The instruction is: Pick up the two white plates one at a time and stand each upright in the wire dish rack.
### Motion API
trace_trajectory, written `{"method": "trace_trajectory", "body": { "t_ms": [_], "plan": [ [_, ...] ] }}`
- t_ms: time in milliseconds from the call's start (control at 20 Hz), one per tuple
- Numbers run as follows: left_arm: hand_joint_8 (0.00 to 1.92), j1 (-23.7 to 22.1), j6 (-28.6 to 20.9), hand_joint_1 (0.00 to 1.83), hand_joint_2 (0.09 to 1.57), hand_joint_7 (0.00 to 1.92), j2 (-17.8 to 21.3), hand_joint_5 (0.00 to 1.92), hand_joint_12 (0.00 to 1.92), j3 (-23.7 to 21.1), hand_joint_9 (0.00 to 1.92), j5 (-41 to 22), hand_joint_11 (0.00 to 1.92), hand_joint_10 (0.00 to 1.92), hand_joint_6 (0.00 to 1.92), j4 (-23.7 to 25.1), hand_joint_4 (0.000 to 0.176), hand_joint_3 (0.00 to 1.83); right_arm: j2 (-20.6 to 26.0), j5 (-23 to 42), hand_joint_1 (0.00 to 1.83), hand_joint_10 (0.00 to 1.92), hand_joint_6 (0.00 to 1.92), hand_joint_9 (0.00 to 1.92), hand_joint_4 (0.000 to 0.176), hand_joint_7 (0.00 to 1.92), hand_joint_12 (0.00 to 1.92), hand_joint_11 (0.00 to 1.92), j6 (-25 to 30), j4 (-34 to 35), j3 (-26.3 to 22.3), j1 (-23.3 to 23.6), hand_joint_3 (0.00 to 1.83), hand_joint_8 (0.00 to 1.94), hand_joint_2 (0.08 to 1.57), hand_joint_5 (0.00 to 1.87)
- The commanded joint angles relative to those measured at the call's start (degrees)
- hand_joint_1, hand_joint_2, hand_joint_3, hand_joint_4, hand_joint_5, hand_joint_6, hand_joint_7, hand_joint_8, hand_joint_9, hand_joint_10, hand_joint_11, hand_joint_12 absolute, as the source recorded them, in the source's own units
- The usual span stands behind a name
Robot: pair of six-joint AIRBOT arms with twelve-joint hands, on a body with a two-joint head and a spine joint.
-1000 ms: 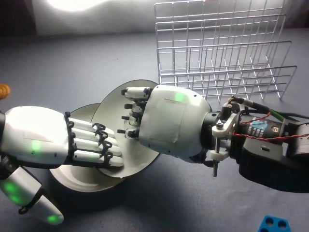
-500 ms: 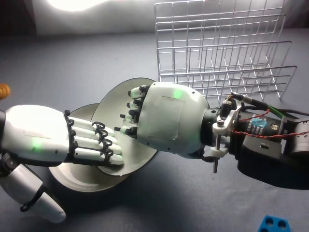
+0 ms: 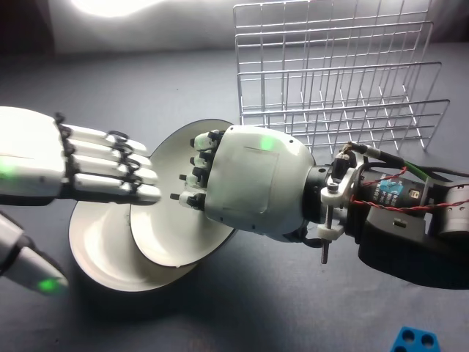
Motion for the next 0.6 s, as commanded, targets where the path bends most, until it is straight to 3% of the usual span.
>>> {"method": "trace_trajectory", "body": {
  "t_ms": [0, 350, 550],
  "plan": [
    [0.0, -0.4, -0.3, 0.0, 1.07, 0.0, 1.5, 0.0, 0.0, -0.4, 0.0, -2.6, 0.0, 0.0, 0.0, -3.7, 0.0, 0.0, 0.4, 5.5, 1.37, 1.15, 1.03, 0.9, 0.0, 1.0, 1.25, 0.71, -0.2, 0.2, -0.5, 0.9, 0.0, 0.93, 1.11, 0.96],
    [0.01, -2.0, -4.2, 0.0, 1.07, 0.02, 6.9, 0.02, 0.0, -0.4, 0.0, -2.6, 0.0, 0.0, 0.01, -3.1, 0.0, 0.0, 2.5, 5.5, 1.37, 1.19, 1.09, 0.84, 0.0, 1.01, 1.27, 0.71, -0.1, 2.0, -5.2, 4.5, 0.0, 0.93, 1.12, 0.93],
    [0.0, -3.1, -6.5, 0.0, 1.07, 0.01, 8.8, 0.01, 0.0, 0.5, 0.0, -2.3, 0.0, 0.0, 0.0, -0.8, 0.0, 0.0, 3.8, 5.5, 1.37, 1.14, 1.03, 0.9, 0.0, 1.02, 1.22, 0.75, -0.1, 4.3, -7.5, 6.3, 0.0, 0.88, 1.1, 0.96]
  ]
}}
